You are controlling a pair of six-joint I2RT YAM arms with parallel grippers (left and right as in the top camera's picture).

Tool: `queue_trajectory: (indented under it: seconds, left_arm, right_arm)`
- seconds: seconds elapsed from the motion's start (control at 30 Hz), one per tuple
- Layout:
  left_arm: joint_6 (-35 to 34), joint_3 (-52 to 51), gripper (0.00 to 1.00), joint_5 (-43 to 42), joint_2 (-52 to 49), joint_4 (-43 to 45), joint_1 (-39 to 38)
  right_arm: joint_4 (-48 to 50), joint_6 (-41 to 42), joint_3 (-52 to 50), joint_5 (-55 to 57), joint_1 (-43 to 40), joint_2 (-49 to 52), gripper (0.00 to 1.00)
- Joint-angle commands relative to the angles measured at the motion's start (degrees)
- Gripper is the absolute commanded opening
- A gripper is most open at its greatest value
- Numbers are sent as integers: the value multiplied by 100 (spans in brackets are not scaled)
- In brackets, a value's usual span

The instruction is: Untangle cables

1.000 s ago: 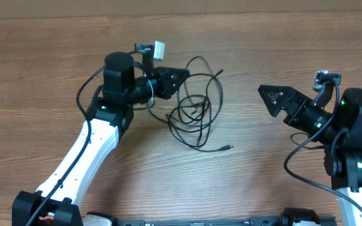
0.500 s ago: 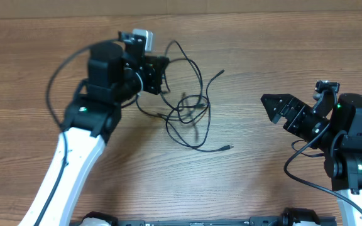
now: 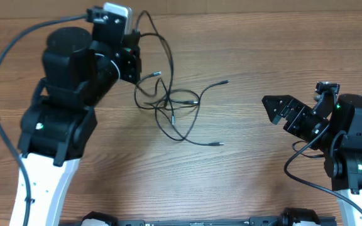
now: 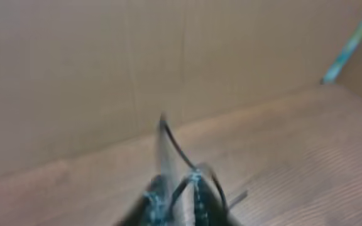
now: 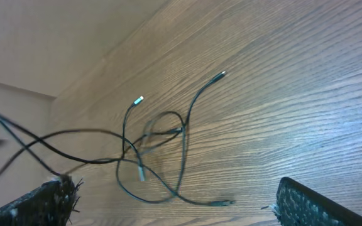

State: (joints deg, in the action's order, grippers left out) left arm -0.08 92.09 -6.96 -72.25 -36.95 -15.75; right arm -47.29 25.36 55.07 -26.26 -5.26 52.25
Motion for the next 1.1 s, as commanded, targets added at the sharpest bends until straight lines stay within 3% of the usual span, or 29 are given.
queue_trajectory:
  seconds: [0.0, 0.1, 0.13, 0.47, 0.83, 1.07]
  left_arm:
    - [138, 337, 48, 258, 118, -74, -42]
    - [136, 337, 83, 682, 103, -398, -39]
    - [136, 337, 100, 811, 92, -546, -39]
    - [-94, 330, 100, 1058, -79, -1867, -42]
    - [-979, 323, 100, 1056, -809, -3423, -42]
    - [-1193, 321, 100, 929, -1423, -3803, -46]
  right_arm:
    - [2, -173, 52, 74, -28, -4, 100]
    - [-4, -170, 52, 76, -28, 2, 100]
    - [-4, -173, 52, 76, -28, 2, 100]
    - [-20, -190, 52, 70, -28, 35, 100]
    - [-103, -186, 52, -144, -28, 278, 100]
    - [-111, -188, 50, -168, -28, 769, 100]
